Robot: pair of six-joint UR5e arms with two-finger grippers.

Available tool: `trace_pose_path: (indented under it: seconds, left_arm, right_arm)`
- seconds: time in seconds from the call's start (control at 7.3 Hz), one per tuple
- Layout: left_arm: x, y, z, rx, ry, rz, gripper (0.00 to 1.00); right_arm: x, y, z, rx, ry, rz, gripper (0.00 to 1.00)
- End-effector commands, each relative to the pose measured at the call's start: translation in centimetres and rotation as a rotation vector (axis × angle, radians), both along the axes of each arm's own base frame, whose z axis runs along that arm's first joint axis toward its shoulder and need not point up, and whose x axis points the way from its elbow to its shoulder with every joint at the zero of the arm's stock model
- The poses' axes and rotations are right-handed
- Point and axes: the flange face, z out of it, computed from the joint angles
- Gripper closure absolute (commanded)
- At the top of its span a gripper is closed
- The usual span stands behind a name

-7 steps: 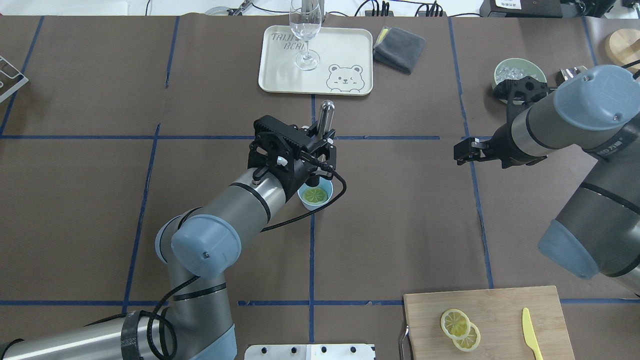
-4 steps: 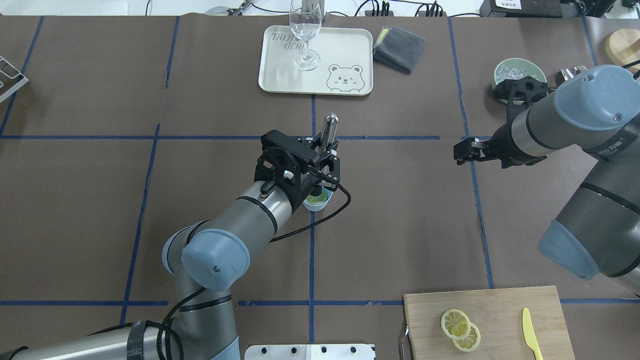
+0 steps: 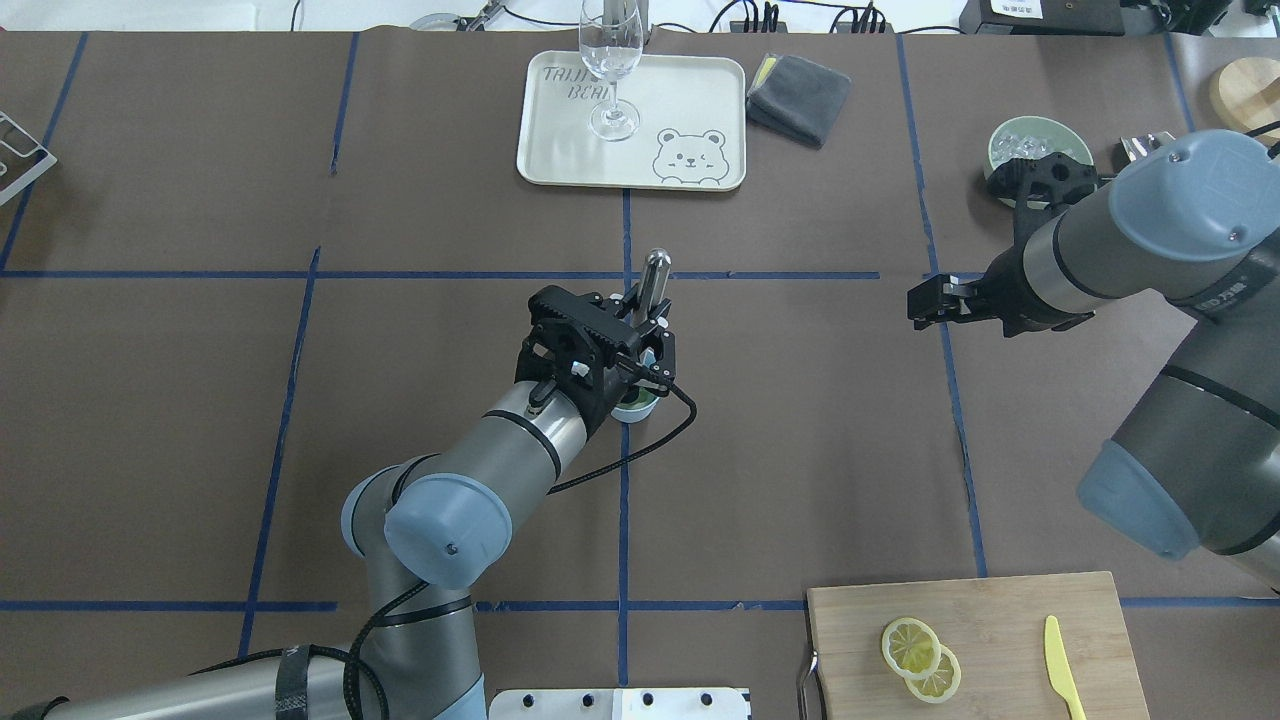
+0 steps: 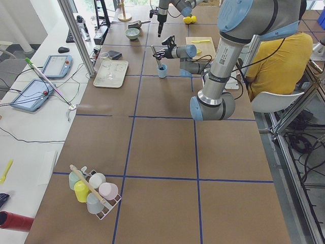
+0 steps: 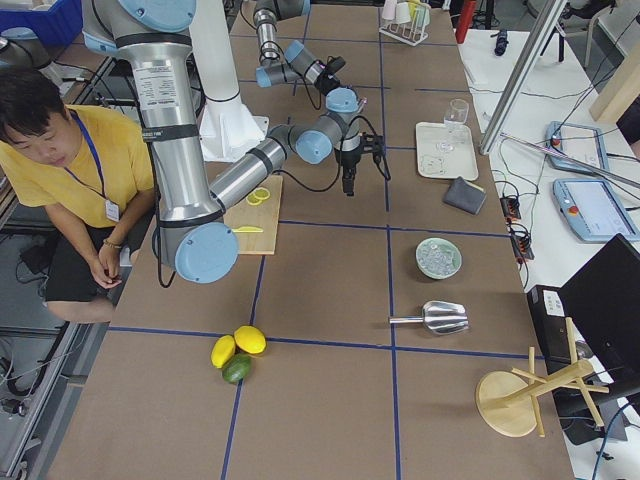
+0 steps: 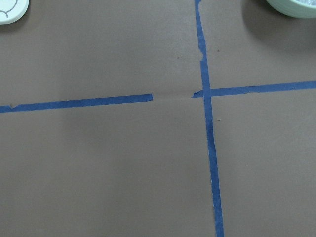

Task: Squeeze lemon into cup
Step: 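Press the muddler down into the cup onto the lemon slice with the left gripper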

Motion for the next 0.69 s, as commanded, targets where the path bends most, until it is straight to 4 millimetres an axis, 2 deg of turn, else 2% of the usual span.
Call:
trace_pose_path:
  seconds: [0.0,0.55]
  left_arm:
    - [0.46,0.25,0.59,-0.002,-0.010,0.004,1.00]
    - [1.05,0.71,1.15,-0.005,-0.019,0.014,1.00]
  right_arm:
    - [0.01,-0.03,-0.10,0.001,-0.001,0.001,0.00]
    - [0.11,0.11,-0.45,0.004,-0.009,0.000,0.00]
